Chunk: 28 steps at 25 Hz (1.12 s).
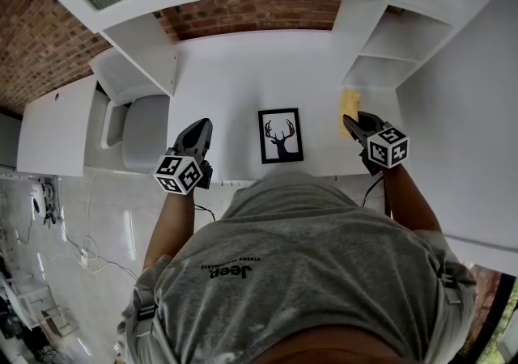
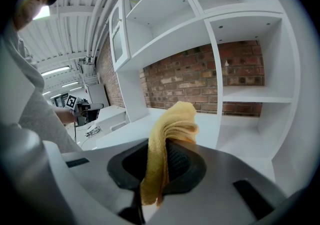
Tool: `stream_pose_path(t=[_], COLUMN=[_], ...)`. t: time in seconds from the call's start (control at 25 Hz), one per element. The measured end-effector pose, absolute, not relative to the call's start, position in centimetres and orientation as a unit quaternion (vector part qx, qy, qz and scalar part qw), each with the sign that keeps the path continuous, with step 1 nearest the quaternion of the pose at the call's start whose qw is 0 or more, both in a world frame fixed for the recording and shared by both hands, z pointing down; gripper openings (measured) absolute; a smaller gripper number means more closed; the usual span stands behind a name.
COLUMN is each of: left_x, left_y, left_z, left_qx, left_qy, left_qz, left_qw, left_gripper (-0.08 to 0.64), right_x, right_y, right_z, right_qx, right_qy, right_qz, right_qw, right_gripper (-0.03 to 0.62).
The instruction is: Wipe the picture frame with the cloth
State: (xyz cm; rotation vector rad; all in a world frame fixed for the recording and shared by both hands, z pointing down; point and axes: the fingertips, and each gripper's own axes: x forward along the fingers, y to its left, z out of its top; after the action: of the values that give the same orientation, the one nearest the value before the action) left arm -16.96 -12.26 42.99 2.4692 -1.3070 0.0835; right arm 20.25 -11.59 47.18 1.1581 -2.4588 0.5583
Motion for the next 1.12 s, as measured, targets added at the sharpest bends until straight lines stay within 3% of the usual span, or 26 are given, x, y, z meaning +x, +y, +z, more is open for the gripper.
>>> stream_pose_path(t=[1.12], left_x=[-16.3], left_y=[-12.5], left_z=[42.8], left_qx=[0.874], left_qy=[-0.456], left_qz=[0.039], left_qw=[0.165], left_gripper=[0.018], right_x=[20.3], right_y=[-12.6], right_z=[47.4], right_qx=[0.413], right_qy=[-0.871], right_qz=[0.177], right_qw=[0.201], right_gripper=[0.051])
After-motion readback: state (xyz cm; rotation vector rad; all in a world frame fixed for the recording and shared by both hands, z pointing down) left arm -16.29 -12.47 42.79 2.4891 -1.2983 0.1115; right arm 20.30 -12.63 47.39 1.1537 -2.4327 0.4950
